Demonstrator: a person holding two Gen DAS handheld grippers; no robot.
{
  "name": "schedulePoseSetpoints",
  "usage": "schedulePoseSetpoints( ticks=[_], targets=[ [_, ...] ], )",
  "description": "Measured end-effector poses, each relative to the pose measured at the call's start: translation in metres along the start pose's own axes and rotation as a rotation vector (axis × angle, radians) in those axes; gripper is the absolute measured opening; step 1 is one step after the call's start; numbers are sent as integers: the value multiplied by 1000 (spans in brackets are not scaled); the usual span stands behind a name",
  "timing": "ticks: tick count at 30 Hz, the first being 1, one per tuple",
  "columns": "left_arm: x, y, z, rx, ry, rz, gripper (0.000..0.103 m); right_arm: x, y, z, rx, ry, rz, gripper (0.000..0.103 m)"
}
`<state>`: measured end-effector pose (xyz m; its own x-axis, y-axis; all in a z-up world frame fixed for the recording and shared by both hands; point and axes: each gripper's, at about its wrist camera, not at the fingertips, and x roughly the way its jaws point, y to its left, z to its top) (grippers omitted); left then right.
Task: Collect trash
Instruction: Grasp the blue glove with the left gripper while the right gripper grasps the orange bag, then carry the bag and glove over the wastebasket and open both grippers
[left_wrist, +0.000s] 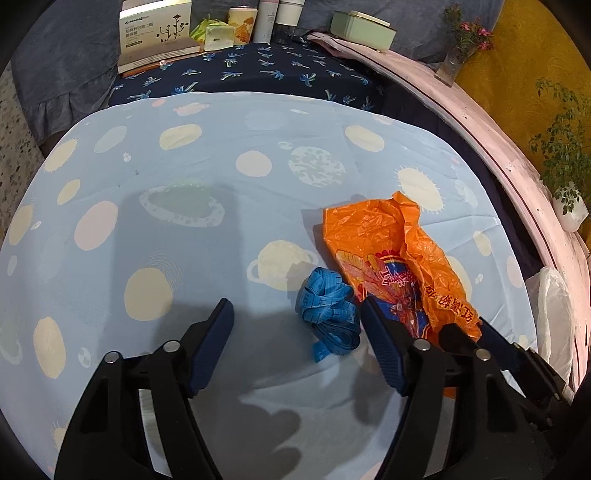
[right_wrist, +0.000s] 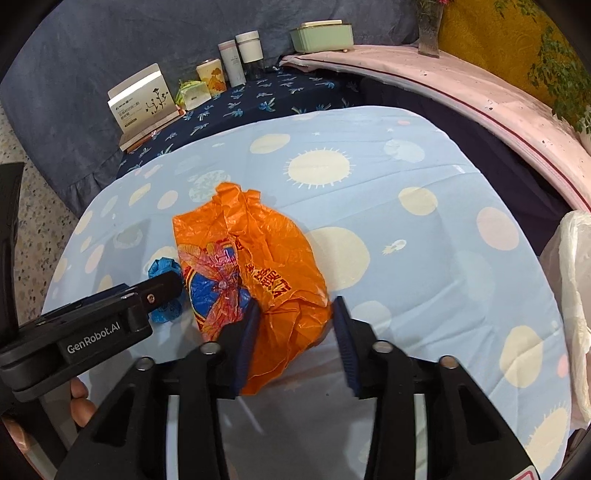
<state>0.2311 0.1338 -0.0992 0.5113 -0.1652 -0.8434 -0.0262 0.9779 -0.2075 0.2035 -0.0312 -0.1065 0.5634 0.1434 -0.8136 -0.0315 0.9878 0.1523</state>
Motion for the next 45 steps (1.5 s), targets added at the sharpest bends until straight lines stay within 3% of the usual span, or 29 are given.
schedulePoseSetpoints(
  ticks=[3,5,8,20,34,45],
  targets=[
    [-1,-2,-1,10,-3,-14,48,-1,1,-2,-9,-2,-1,22],
    [1,-3,-2,6,21,-52,23,-5,1,-2,-13,-5,4,18],
    [-1,-7,-4,7,20,-62,17,-16,1,-3,-27,-26,-7,15],
    [-44,-48,-7,56,-40,-137,14,-86,-26,5,10,-155,-46,14],
    [-112,-130,-12,198,-142,-218,14,-184,-70,11,57,-334,-105,14],
    [-142,-200,-26,314,-179,-282,14,-234,-122,-5,131,-412,-169,14]
  ],
)
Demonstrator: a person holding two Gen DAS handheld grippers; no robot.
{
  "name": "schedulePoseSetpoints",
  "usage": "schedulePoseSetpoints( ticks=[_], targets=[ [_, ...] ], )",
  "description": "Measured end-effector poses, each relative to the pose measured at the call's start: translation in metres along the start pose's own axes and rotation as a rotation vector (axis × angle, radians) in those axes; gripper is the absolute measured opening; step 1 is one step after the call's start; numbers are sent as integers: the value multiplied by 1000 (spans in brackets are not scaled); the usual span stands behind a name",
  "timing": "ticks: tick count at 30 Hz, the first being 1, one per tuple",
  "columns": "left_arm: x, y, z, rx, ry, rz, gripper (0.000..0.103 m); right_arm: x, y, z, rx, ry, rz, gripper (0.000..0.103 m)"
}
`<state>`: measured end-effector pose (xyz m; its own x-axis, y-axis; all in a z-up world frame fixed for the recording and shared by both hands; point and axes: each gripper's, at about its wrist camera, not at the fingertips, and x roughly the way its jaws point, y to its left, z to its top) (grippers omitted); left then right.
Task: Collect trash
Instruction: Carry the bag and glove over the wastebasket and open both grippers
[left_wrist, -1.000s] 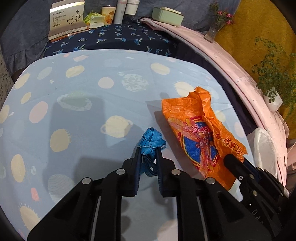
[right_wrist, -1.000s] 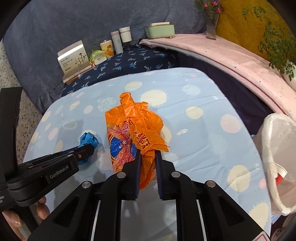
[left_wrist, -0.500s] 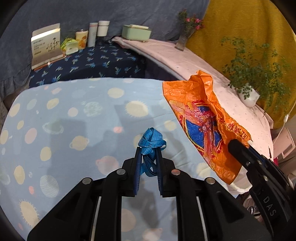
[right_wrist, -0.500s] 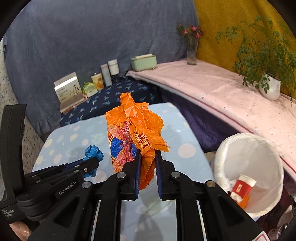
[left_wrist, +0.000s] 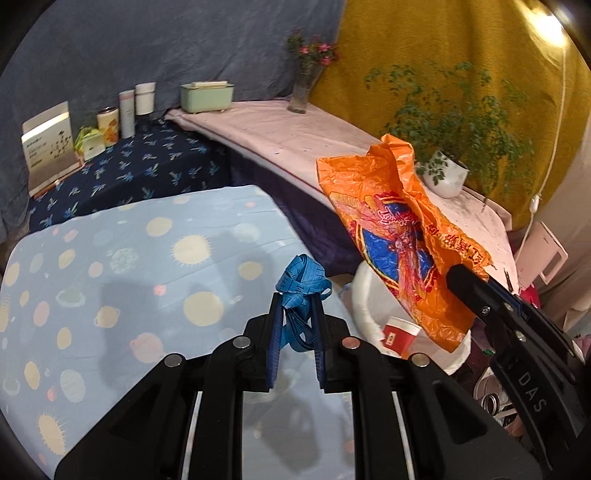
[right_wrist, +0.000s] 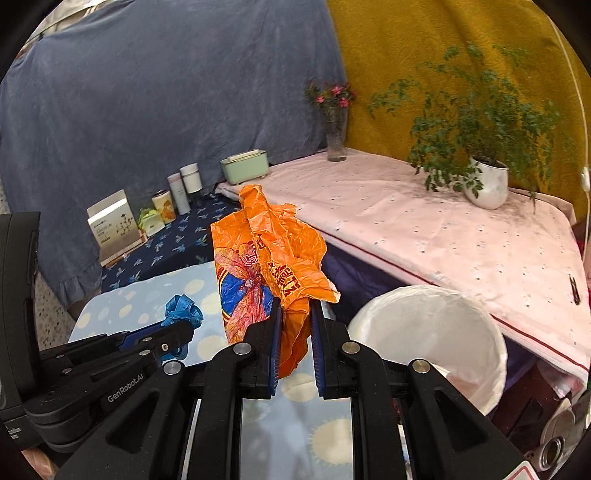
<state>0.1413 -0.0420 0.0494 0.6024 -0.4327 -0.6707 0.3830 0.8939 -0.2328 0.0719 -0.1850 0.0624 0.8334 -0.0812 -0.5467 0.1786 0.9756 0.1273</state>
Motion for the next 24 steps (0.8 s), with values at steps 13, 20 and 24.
schedulePoseSetpoints(
  ticks=[13,20,24],
  targets=[
    [12,-77,-3,117,18,-62,15,-24,-69,-9,91,-28,-82,14],
    [22,-107,-7,167,39,-88,15,-30,-103,-18,145,-25,-120,14],
    [31,-124,-9,187,55,-112,15,-32,-121,-22,169,-20,-141,14]
  ],
)
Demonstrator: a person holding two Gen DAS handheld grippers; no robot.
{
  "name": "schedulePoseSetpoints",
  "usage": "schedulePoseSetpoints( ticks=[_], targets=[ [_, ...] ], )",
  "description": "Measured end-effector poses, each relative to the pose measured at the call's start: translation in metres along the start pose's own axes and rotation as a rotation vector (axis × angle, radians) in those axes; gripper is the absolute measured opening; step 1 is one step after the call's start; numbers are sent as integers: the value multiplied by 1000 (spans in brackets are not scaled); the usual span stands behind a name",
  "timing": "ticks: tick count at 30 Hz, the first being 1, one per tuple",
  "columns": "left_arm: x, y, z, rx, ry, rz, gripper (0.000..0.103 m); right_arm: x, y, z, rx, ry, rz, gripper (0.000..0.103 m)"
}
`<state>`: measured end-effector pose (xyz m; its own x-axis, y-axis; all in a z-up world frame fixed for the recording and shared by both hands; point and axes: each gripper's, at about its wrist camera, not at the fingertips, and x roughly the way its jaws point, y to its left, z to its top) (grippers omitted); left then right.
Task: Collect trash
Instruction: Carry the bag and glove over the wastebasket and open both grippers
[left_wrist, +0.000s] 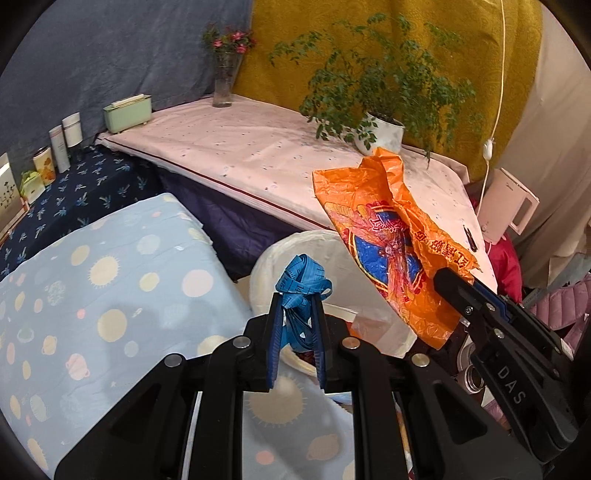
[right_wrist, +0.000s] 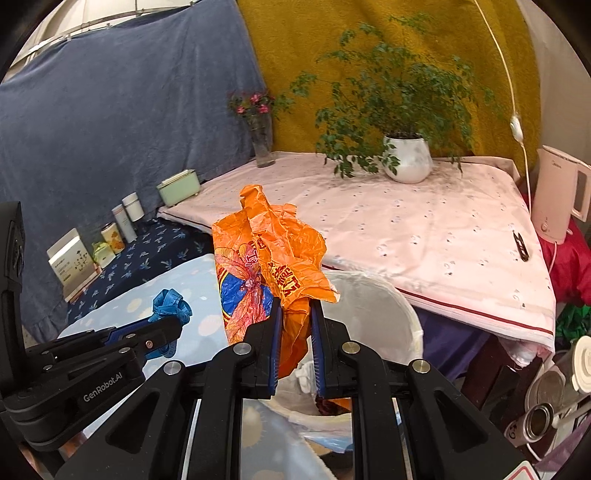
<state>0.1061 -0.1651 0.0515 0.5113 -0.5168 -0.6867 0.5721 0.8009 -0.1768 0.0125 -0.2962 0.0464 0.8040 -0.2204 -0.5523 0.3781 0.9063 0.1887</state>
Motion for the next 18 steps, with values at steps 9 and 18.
schedulePoseSetpoints(
  ticks=[9,18],
  targets=[
    [21,-28,3,41,27,-51,15,5,-33,-3,44,13,-45,14],
    [35,-41,7,62,41,-92,17,15,-47,-7,58,32,-66,14]
  ],
)
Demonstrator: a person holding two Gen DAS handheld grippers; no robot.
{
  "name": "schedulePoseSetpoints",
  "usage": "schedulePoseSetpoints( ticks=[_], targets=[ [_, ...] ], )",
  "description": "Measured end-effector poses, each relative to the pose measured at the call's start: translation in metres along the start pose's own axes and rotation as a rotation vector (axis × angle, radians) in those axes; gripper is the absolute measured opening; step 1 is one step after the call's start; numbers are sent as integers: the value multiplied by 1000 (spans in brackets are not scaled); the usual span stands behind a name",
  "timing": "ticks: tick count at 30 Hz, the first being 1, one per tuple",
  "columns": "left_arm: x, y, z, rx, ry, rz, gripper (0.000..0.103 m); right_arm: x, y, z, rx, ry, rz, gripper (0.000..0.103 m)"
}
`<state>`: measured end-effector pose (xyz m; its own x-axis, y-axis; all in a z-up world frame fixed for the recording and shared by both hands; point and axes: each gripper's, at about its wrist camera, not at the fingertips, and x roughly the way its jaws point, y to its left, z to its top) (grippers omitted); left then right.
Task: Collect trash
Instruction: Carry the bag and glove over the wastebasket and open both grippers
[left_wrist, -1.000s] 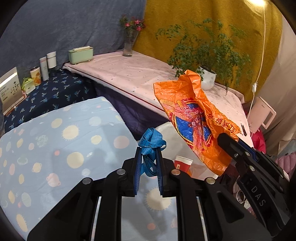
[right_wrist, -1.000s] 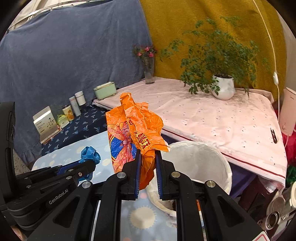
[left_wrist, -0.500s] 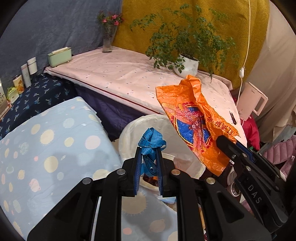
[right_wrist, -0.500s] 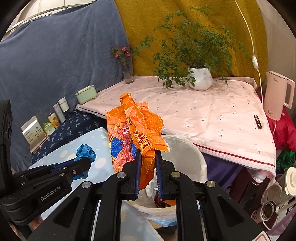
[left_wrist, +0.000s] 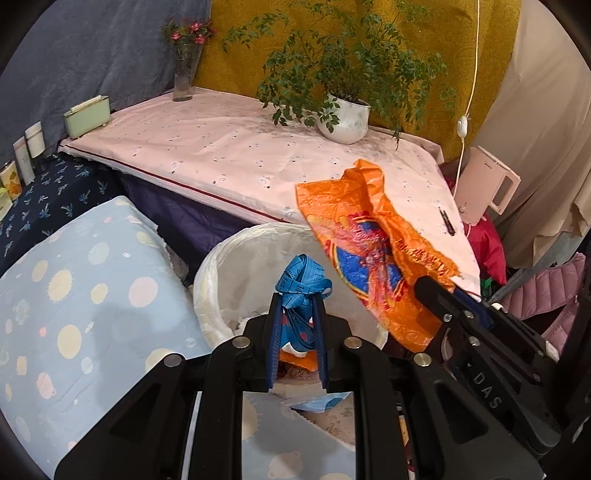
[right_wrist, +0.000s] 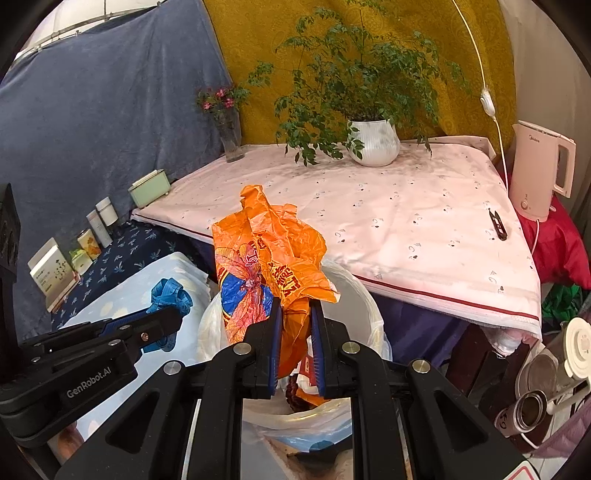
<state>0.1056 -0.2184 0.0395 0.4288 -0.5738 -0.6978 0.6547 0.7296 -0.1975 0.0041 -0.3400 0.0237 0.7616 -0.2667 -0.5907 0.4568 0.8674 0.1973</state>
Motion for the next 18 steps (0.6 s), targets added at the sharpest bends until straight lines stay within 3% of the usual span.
schedulePoseSetpoints(
  ticks=[2,4,18],
  targets=[
    [2,-1,1,-3,1,7,33,3,0,0,1,6,-3,14],
    [3,2,2,-19,-5,5,39,5,0,0,1,11,-6,14],
    [4,35,-4,-89,-3,54,46,26,16,-4,-20,45,11,14]
  ],
)
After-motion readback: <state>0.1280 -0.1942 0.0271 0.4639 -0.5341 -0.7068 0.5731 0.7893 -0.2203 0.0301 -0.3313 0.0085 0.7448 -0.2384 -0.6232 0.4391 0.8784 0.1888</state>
